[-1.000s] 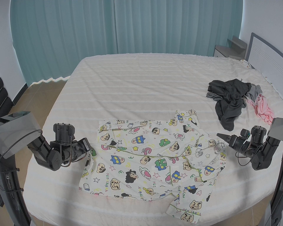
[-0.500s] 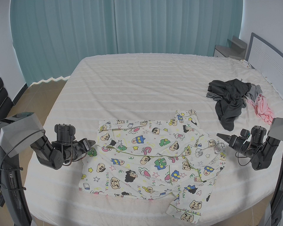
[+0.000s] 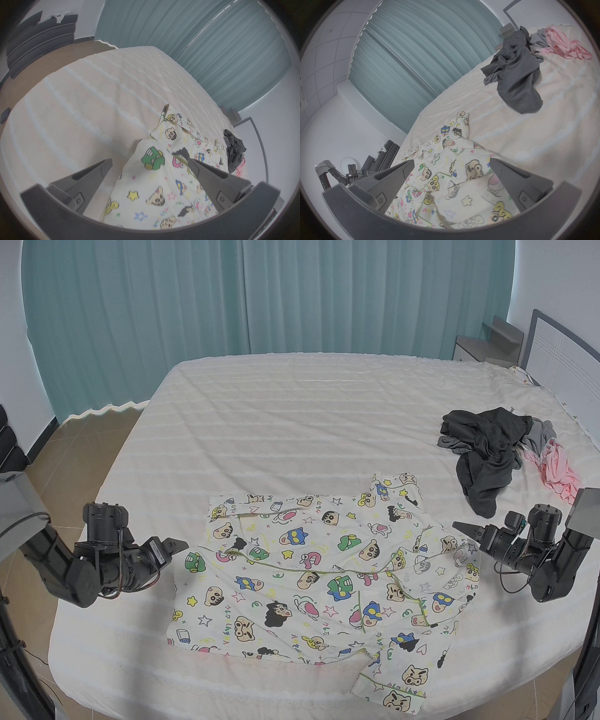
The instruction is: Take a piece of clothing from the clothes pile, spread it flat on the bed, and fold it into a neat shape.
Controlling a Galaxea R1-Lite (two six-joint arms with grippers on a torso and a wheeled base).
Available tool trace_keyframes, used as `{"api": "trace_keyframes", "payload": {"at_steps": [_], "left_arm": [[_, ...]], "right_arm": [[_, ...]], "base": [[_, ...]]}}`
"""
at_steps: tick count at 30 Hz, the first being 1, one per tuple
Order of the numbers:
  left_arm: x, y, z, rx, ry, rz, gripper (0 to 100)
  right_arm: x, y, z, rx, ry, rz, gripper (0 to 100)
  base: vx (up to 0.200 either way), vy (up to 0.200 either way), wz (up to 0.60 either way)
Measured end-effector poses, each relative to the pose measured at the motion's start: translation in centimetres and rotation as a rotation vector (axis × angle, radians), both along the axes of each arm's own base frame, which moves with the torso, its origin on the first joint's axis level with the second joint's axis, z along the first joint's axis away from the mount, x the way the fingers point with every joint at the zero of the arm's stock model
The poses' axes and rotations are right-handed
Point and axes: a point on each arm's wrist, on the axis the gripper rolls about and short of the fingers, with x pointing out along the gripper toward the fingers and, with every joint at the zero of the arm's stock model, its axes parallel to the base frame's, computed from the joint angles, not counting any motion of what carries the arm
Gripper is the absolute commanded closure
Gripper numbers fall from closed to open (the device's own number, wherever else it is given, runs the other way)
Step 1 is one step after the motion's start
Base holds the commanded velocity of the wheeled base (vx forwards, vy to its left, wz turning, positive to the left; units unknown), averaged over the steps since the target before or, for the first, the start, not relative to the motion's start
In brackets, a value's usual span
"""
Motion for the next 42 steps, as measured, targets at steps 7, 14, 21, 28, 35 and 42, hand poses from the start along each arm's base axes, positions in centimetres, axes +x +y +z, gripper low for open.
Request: {"api": "trace_keyframes", "payload": {"at_steps": [7, 14, 21, 28, 35, 42], "left_arm": [[-6.1, -1.4, 1.9, -0.086, 0.051, -0.045, 0], [-10.1, -3.9, 2.8, -0.147, 0.072, -0.139, 0], [-12.0, -5.1, 2.7, -0.213, 0.121, -0.158, 0], [-12.0, -5.3, 0.9, -0.207, 0.206, -0.113, 0], [-9.8, -5.5, -0.6, -0.081, 0.13, 0.075, 0], [-7.1, -6.3, -2.7, -0.02, 0.103, 0.148, 0]], "right_arm": [[-2.8, 2.4, 0.6, 0.001, 0.055, 0.031, 0], [-8.4, 4.1, 0.5, 0.032, 0.173, 0.037, 0], [-11.5, 6.3, 0.2, 0.026, 0.197, 0.089, 0], [-12.3, 7.4, -1.0, 0.02, 0.264, 0.127, 0], [-12.5, 7.5, -1.2, 0.018, 0.279, 0.131, 0], [-12.7, 7.5, -1.1, 0.017, 0.279, 0.134, 0]], "base": [[0.0, 0.0, 0.0], [-0.086, 0.0, 0.0], [-0.2, 0.0, 0.0], [-0.057, 0.0, 0.0], [0.0, 0.0, 0.0], [0.0, 0.0, 0.0]]}}
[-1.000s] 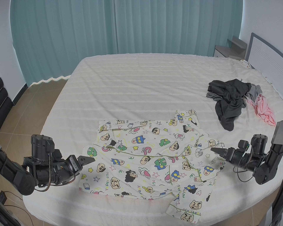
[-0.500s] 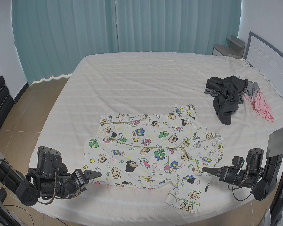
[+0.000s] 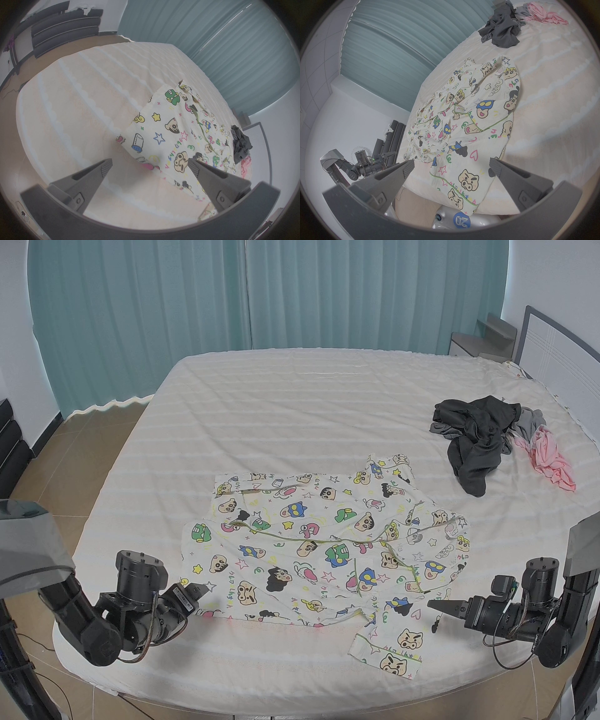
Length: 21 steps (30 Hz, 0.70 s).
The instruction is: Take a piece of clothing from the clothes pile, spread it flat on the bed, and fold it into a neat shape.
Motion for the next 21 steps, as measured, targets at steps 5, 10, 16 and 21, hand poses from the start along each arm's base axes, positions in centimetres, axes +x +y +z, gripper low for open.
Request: {"api": "trace_keyframes", "payload": {"at_steps": [5, 10, 16, 21], "left_arm": [[1.9, 0.0, -1.0, 0.024, -0.005, 0.044, 0], [2.8, 0.1, -2.0, 0.099, -0.002, 0.059, 0], [3.6, -0.4, -3.4, 0.19, -0.003, 0.084, 0], [4.1, -0.7, -4.0, 0.191, 0.001, 0.081, 0]], "right_arm": [[-0.1, 0.0, 0.0, 0.0, 0.001, -0.001, 0], [-0.1, -0.1, 0.1, 0.0, -0.001, -0.003, 0], [-0.1, -0.1, 0.2, -0.001, -0.006, -0.006, 0], [-0.1, -0.2, 0.4, 0.0, -0.017, -0.01, 0]], "base": [[0.0, 0.0, 0.0], [0.0, 0.0, 0.0], [0.0, 0.0, 0.0], [0.0, 0.0, 0.0]]}}
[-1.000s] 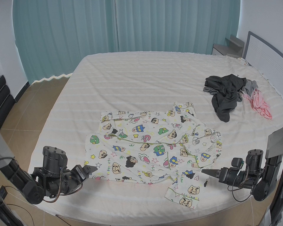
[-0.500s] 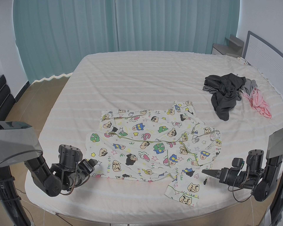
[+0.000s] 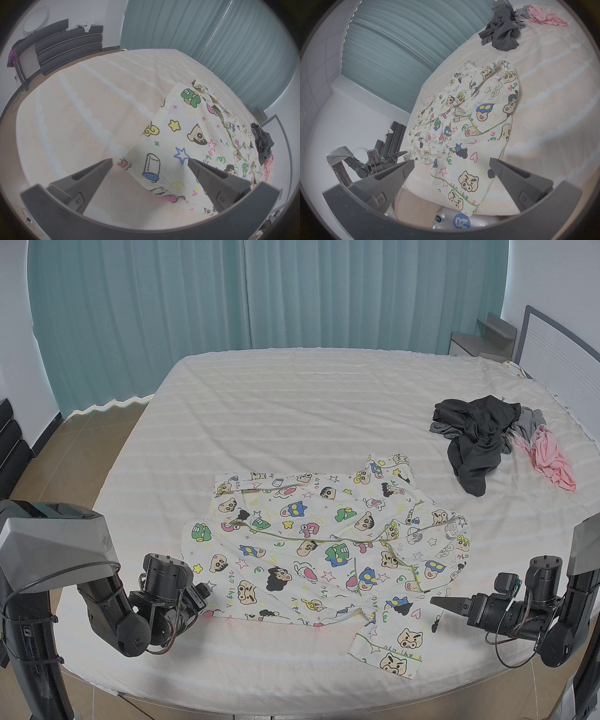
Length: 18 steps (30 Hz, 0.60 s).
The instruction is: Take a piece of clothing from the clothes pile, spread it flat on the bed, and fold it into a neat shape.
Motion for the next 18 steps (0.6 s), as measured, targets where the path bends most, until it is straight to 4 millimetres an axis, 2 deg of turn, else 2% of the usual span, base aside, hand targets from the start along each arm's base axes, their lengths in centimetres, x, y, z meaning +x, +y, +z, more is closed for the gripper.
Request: {"api": "trace_keyframes", "payload": {"at_steps": [3, 4, 12, 18], "left_arm": [[0.2, -0.1, -0.1, -0.006, -0.016, -0.001, 0], [0.3, -0.1, -0.2, -0.006, -0.018, -0.001, 100], [0.4, -0.2, -0.7, -0.002, -0.02, -0.001, 100], [0.2, -0.1, -0.7, -0.01, -0.043, 0.004, 100]], "right_arm": [[0.0, 0.0, 0.1, 0.0, -0.005, 0.0, 0], [0.0, 0.0, 0.1, 0.0, -0.006, 0.0, 0], [-0.8, 0.1, -0.3, -0.026, 0.014, 0.029, 0], [-0.9, 0.4, -1.4, -0.058, 0.052, 0.05, 0]], "base": [[0.0, 0.0, 0.0], [0.0, 0.0, 0.0], [0.0, 0.0, 0.0], [0.0, 0.0, 0.0]]}}
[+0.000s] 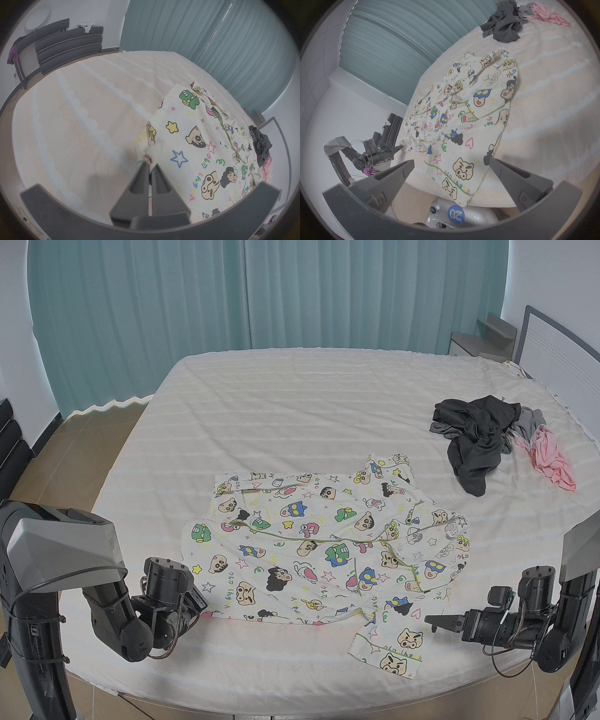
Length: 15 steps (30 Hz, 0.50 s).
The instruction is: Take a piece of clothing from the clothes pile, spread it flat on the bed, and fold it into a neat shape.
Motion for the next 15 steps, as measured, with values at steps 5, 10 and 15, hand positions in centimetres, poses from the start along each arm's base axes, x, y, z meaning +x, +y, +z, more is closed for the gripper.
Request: {"api": "trace_keyframes", "payload": {"at_steps": [5, 10, 15], "left_arm": [[-0.5, 0.2, 0.2, -0.012, -0.049, 0.009, 100], [-1.1, 0.5, 0.3, -0.016, -0.069, 0.016, 100], [-2.4, 0.9, 0.3, -0.041, -0.094, 0.026, 100]], "right_arm": [[-0.2, 0.8, -1.0, -0.037, 0.042, 0.014, 0], [-0.7, 2.0, -2.4, -0.081, 0.103, 0.05, 0], [-1.0, 3.0, -3.8, -0.13, 0.143, 0.049, 0]], "base": [[0.0, 0.0, 0.0], [0.0, 0.0, 0.0], [0.0, 0.0, 0.0]]}}
